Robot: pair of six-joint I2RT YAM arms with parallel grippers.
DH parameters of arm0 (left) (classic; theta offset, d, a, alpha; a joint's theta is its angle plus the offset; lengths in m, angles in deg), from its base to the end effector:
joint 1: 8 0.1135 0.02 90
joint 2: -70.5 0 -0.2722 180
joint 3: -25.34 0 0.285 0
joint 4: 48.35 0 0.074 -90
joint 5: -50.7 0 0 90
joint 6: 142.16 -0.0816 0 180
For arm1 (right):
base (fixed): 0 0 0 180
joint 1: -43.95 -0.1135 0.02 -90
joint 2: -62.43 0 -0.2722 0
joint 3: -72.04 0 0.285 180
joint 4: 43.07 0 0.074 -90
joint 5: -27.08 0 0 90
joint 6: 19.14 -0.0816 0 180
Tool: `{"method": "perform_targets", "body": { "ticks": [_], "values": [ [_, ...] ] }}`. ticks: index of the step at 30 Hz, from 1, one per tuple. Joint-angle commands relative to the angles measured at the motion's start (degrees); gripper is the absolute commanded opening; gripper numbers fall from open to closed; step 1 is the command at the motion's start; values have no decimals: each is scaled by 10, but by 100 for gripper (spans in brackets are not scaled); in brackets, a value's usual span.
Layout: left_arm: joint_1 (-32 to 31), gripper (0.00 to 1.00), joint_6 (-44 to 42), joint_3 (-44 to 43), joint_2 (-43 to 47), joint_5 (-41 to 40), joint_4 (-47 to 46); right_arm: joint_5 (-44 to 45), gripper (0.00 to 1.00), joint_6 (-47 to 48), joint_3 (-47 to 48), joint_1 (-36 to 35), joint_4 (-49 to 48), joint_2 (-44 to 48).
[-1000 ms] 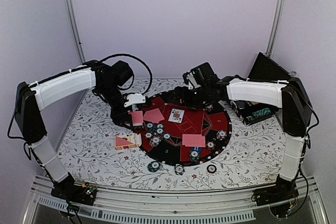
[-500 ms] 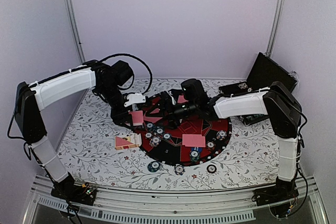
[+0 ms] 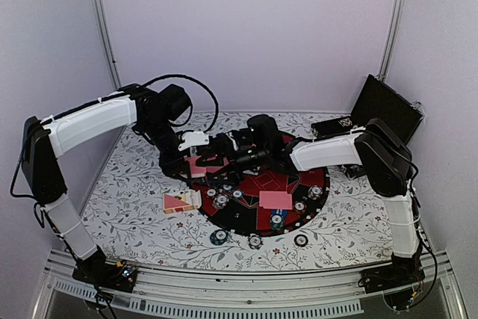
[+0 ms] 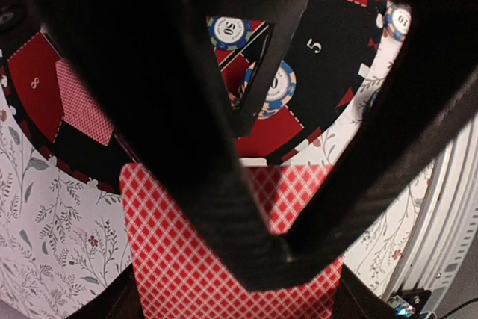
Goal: Distribute texas hold em gaming equipment
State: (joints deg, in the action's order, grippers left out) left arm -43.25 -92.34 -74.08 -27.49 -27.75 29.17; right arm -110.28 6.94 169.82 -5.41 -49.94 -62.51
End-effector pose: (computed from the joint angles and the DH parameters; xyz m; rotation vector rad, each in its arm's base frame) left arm 0.3007 -0.2325 0.2407 1.7888 2.2551 -0.2757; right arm 0.3131 0.4570 0.1617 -0.4128 2.4141 1.9273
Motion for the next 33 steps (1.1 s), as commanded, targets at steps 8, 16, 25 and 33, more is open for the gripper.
{"method": "perform_targets", "body": {
  "ticks": [8,16,25,33],
  "values": [
    [-18,0,8,-22,-7,15,-2,-34,89,-55,108,-18,-46,-82],
    [-18,0,7,-26,-5,10,-1,-46,86,-85,132,-24,-67,-123],
    [-18,0,4,-20,-1,8,-2,-54,78,-97,41,-2,-111,-92],
    [-18,0,4,-20,-2,9,-3,-47,75,-87,-12,25,-119,-39]
  ]
}}
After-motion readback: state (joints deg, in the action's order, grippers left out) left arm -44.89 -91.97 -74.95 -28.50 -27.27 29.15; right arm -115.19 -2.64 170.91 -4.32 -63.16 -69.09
